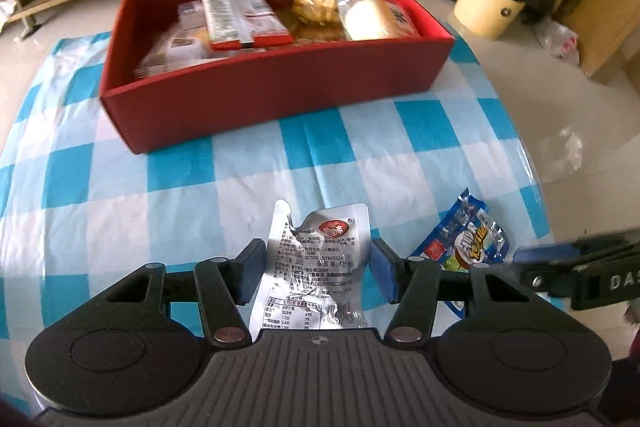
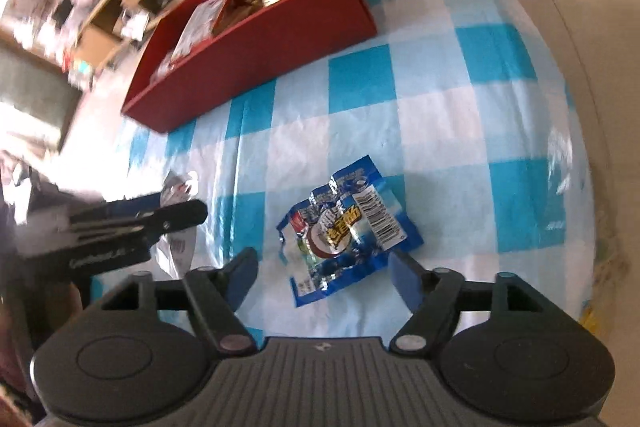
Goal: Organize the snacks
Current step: 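Grasp the silver foil pack with the left tool while the right tool grasps the blue sausage pack, then lift the foil pack and sausage pack and carry both over the red box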
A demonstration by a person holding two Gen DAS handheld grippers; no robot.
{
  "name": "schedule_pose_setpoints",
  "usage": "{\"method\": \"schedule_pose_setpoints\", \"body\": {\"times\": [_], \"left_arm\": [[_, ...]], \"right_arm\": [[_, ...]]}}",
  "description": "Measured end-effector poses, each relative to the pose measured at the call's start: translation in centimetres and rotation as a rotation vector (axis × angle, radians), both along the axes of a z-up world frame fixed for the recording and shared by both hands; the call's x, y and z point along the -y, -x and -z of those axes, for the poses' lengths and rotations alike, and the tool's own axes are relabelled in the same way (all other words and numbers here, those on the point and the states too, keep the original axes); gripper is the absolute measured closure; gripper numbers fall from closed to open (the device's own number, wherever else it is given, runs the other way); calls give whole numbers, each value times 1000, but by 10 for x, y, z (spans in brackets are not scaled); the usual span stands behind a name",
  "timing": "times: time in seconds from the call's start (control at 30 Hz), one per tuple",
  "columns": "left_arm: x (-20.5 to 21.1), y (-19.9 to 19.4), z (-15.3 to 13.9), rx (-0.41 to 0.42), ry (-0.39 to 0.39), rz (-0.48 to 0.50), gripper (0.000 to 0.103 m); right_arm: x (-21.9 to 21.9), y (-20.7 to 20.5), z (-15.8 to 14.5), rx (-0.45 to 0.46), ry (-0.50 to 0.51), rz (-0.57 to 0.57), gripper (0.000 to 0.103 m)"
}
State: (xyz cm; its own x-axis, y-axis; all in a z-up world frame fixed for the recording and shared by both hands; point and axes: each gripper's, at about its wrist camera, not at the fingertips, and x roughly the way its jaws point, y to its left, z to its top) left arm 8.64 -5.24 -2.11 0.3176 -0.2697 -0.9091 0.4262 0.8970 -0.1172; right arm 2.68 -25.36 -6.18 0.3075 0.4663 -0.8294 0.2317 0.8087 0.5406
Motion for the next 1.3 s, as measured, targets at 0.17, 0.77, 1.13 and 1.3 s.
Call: {"method": "schedule_pose_setpoints", "body": {"times": [0.17,0.77,1.13,1.3], "left_arm": [[-4,-3,3,-22,11,-12,39],[-12,-2,11,-45,9,7,38],[-4,4,20,-56,-49,15,38],[2,5,12,-27,-48,17,38]], "right_arm": [[-14,-14,0,1,130,-44,29],[-69,-43,20,26,345,-379,2],[-78,-13,8,113,463,-448,23],[-63,-15,-8,160,433,-358,28]]}}
